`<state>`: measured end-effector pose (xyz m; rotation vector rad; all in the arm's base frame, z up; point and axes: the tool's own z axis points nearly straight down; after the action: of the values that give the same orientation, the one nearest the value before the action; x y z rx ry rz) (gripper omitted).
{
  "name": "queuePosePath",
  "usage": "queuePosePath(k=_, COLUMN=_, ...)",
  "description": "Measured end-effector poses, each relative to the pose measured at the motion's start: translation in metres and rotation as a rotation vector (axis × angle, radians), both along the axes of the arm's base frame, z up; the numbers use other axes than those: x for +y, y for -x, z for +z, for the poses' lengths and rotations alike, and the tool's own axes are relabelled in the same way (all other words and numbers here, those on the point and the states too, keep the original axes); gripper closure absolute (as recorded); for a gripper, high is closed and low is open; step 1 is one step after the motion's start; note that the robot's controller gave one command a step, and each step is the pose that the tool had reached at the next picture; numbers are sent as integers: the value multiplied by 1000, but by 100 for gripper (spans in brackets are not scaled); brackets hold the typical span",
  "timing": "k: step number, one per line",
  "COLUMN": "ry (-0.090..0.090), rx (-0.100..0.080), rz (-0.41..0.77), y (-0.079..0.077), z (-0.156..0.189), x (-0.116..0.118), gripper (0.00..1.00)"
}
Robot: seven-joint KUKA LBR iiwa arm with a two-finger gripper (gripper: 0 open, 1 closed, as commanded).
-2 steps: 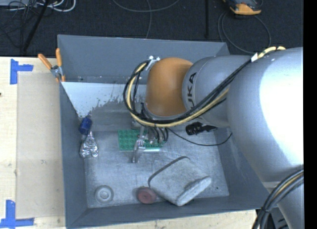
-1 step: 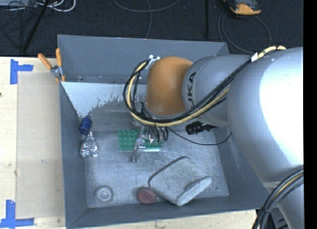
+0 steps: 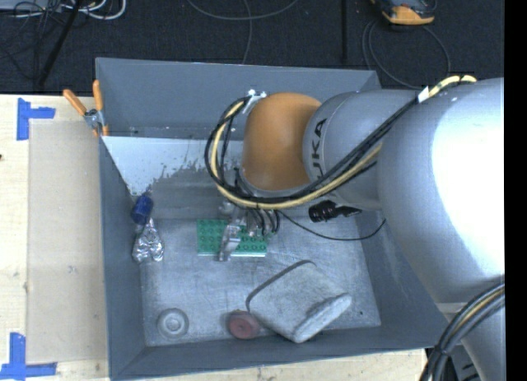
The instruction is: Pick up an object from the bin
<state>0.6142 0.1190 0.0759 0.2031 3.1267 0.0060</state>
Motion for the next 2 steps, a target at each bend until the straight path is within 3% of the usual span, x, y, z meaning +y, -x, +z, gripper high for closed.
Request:
queuePosePath(k=1, ry=2, rx=8, rz=-1, y=0, z=2, x=0, gripper=100)
queuePosePath(k=2, ry=1, rx=4, rz=-2, y=-2, z=55, x=0, gripper=100)
